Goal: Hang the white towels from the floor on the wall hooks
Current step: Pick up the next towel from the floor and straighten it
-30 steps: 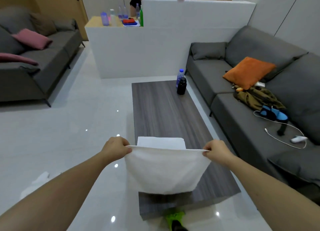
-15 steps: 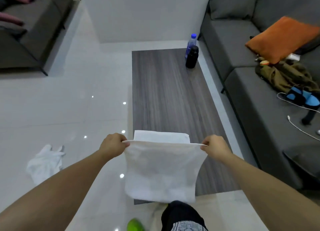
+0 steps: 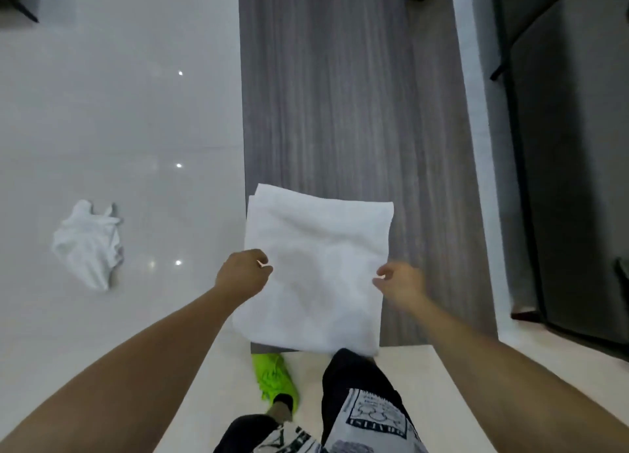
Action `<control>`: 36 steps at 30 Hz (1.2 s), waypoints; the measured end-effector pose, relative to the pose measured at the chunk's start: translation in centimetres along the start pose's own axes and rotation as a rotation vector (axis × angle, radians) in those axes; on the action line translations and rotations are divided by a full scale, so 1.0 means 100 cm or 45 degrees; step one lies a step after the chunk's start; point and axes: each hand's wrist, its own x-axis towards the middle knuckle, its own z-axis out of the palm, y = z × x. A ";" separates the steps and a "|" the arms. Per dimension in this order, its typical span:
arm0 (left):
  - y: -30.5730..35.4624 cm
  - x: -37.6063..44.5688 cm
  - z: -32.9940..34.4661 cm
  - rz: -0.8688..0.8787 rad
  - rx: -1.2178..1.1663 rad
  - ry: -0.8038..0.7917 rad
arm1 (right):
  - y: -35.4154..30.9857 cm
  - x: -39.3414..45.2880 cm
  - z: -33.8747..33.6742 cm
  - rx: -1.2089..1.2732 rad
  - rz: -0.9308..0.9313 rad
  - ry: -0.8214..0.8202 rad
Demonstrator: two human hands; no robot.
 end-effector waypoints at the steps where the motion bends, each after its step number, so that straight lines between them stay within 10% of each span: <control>1: -0.007 -0.003 0.018 -0.028 0.012 -0.056 | 0.009 -0.003 0.021 0.019 0.034 -0.068; 8: -0.061 -0.031 0.126 -0.210 -0.102 -0.315 | 0.056 -0.033 0.147 0.336 0.335 -0.376; 22: -0.114 -0.009 0.185 -0.908 -1.346 -0.339 | 0.059 -0.035 0.237 1.470 0.898 -0.170; 36: -0.048 -0.080 0.033 -0.325 -1.593 -0.315 | -0.059 -0.126 0.133 2.067 0.523 0.303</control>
